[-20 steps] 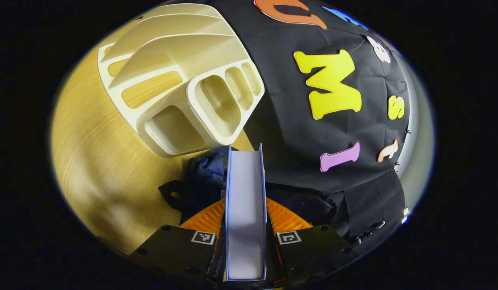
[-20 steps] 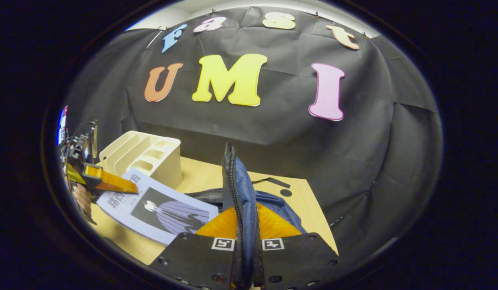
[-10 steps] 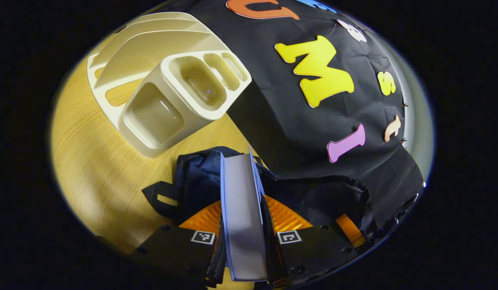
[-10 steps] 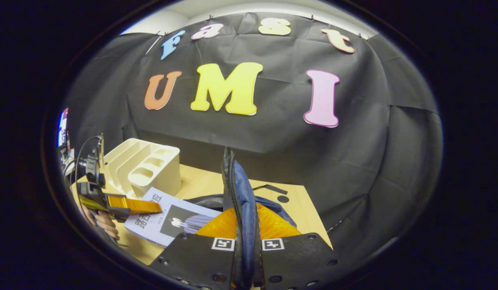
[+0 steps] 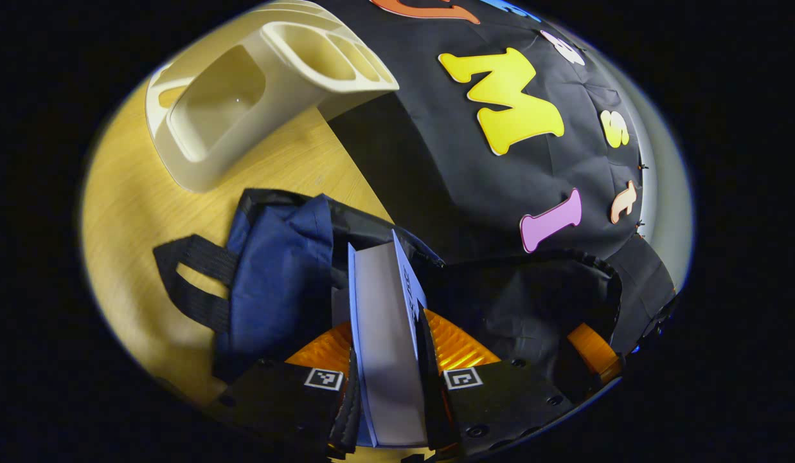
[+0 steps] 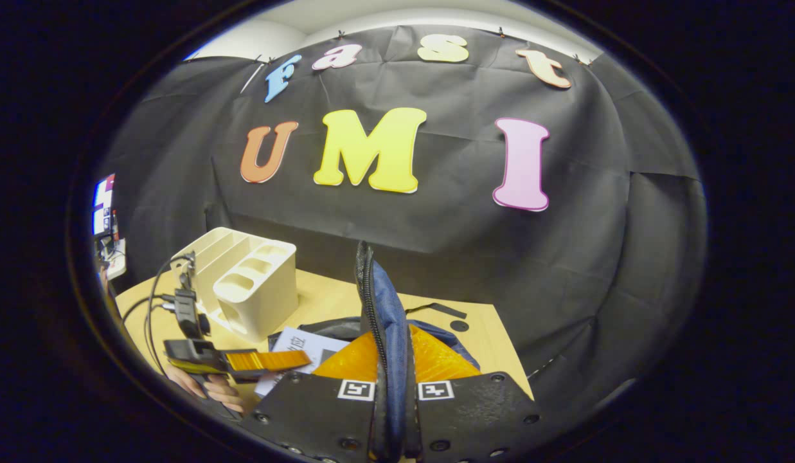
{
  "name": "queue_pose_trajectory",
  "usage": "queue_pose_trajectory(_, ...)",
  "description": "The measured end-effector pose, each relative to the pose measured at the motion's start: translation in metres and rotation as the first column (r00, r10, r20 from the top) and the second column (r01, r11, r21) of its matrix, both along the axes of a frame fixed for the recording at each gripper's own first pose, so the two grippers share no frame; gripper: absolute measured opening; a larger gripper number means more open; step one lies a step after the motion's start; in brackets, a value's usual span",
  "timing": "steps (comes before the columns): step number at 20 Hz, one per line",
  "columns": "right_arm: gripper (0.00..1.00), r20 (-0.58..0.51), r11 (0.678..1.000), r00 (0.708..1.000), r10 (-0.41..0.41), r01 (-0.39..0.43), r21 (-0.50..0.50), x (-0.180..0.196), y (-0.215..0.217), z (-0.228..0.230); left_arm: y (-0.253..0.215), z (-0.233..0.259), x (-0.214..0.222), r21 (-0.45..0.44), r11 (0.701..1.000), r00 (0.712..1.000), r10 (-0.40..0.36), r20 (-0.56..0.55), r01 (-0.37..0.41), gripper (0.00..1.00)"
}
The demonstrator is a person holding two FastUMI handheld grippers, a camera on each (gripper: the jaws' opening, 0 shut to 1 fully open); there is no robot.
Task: Open the schoolbag, grab two books from the bookshelf and put them into the schoolbag.
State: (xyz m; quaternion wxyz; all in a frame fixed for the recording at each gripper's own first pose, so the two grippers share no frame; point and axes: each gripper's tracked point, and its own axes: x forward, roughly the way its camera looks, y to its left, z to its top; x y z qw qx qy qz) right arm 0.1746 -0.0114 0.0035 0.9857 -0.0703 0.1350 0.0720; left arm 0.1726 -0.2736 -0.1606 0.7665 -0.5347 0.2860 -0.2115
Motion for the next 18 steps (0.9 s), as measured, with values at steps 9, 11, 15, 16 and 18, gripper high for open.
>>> queue_pose_trajectory(9,0.1,0.004,1.0,1.0,0.024,-0.024,0.015,0.006,-0.002,-0.008,-0.052,0.002,0.019,-0.043,0.999,0.999,0.026,0.039,-0.024,0.43)
queue_pose_trajectory(11,0.1,-0.007,1.0,1.0,0.018,-0.018,0.024,0.008,-0.004,-0.012,-0.061,0.002,0.023,-0.034,0.999,0.999,0.008,0.033,-0.007,0.43)
queue_pose_trajectory(15,0.1,-0.024,1.0,1.0,0.005,-0.005,0.028,0.009,-0.008,-0.017,-0.067,-0.002,0.009,0.089,0.991,0.99,-0.107,0.093,0.098,0.59)
queue_pose_trajectory(16,0.1,-0.024,1.0,1.0,0.002,-0.002,0.026,0.008,-0.009,-0.018,-0.066,0.001,0.012,0.109,0.988,0.989,-0.116,0.094,0.105,0.63)
queue_pose_trajectory(18,0.1,-0.018,1.0,1.0,-0.002,0.003,0.021,0.006,-0.009,-0.02,-0.061,0.003,0.012,0.126,0.985,0.986,-0.133,0.097,0.12,0.68)
